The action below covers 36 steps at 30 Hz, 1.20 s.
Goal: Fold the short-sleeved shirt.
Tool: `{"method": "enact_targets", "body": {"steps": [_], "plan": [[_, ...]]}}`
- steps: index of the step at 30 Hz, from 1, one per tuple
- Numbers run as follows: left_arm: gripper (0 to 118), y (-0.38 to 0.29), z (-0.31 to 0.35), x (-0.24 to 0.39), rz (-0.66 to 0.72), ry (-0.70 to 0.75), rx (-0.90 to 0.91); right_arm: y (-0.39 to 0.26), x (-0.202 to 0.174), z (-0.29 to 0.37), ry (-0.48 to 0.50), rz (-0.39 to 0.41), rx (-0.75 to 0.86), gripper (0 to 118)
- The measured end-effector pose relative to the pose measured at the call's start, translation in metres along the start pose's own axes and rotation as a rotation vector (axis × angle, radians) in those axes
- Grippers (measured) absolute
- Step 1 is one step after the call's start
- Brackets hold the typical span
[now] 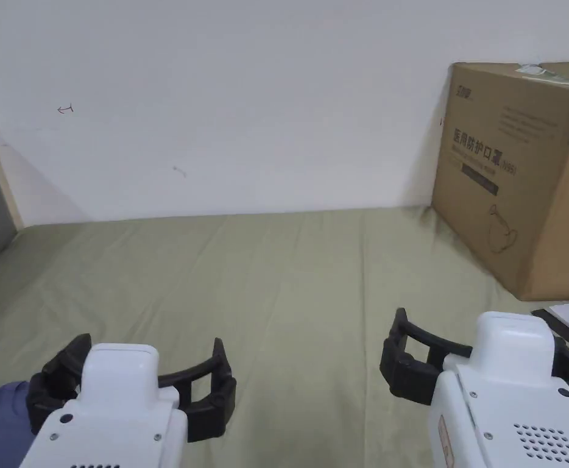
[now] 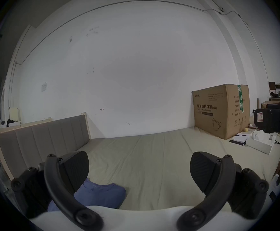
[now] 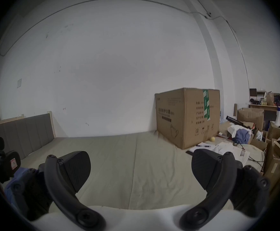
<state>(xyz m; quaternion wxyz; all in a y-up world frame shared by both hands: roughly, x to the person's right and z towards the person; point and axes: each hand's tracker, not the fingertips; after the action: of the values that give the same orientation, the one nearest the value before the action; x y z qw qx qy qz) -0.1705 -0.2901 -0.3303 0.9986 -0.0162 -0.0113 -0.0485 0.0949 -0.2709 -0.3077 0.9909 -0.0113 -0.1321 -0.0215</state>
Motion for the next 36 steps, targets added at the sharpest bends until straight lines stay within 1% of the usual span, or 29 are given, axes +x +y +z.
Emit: {"method": "enact_targets", "body": {"steps": [5,9,10,11,12,13,14,15,17,18,19,20,21,22,24,28,33,34,36], "plan": [[118,0.012,0.001,0.000,-0.032,0.004,0.045,0.009,0.000,0.004,-0.046,0.035,0.057,118],[118,0.013,0.002,0.000,-0.025,0.003,0.049,0.008,0.002,0.000,-0.036,0.048,0.042,118],[117,0.013,0.002,0.000,-0.014,-0.001,0.048,0.008,0.002,0.001,-0.036,0.050,0.036,115],[114,0.013,0.003,0.001,-0.004,-0.007,0.042,0.008,0.001,0.001,-0.039,0.056,0.034,108],[97,0.012,0.005,0.000,0.004,-0.013,0.042,0.005,0.000,0.000,-0.042,0.066,0.037,90],[70,0.012,0.006,0.000,0.009,-0.022,0.047,0.005,-0.001,0.000,-0.039,0.079,0.039,65],[38,0.011,0.006,0.000,0.008,-0.029,0.051,0.004,-0.002,0.000,-0.035,0.092,0.039,40],[11,0.012,0.006,0.002,0.003,-0.022,0.049,0.004,-0.004,-0.002,-0.041,0.100,0.037,18],[9,0.011,0.006,0.001,-0.003,-0.016,0.058,0.003,-0.003,-0.002,-0.039,0.095,0.037,15],[2,0.012,0.007,-0.001,0.007,-0.024,0.060,0.004,-0.002,-0.002,-0.020,0.079,0.031,8],[0,0.013,0.006,0.000,0.023,-0.030,0.057,0.005,-0.002,-0.003,-0.019,0.076,0.020,2],[0,0.013,0.005,0.000,0.049,-0.034,0.059,0.005,-0.003,-0.003,-0.025,0.074,0.017,0],[0,0.015,0.005,0.000,0.080,-0.004,0.056,0.004,-0.003,-0.003,-0.040,0.074,0.024,0],[0,0.015,0.004,0.000,0.096,-0.006,0.061,0.004,-0.003,-0.003,-0.042,0.078,0.025,0],[0,0.019,0.002,-0.002,0.115,0.012,0.059,0.003,-0.003,-0.004,-0.026,0.094,0.021,0],[0,0.018,-0.003,-0.008,0.112,0.019,0.043,0.002,-0.007,-0.005,-0.009,0.117,0.019,0],[0,0.019,0.000,-0.021,0.092,0.066,0.021,0.004,-0.024,-0.013,0.070,0.118,0.011,0],[0,0.019,0.003,-0.027,0.085,0.109,0.020,0.006,-0.032,-0.016,0.109,0.117,0.004,0],[0,0.020,0.010,-0.043,0.089,0.150,0.011,0.008,-0.048,-0.022,0.178,0.097,0.000,0]]}}
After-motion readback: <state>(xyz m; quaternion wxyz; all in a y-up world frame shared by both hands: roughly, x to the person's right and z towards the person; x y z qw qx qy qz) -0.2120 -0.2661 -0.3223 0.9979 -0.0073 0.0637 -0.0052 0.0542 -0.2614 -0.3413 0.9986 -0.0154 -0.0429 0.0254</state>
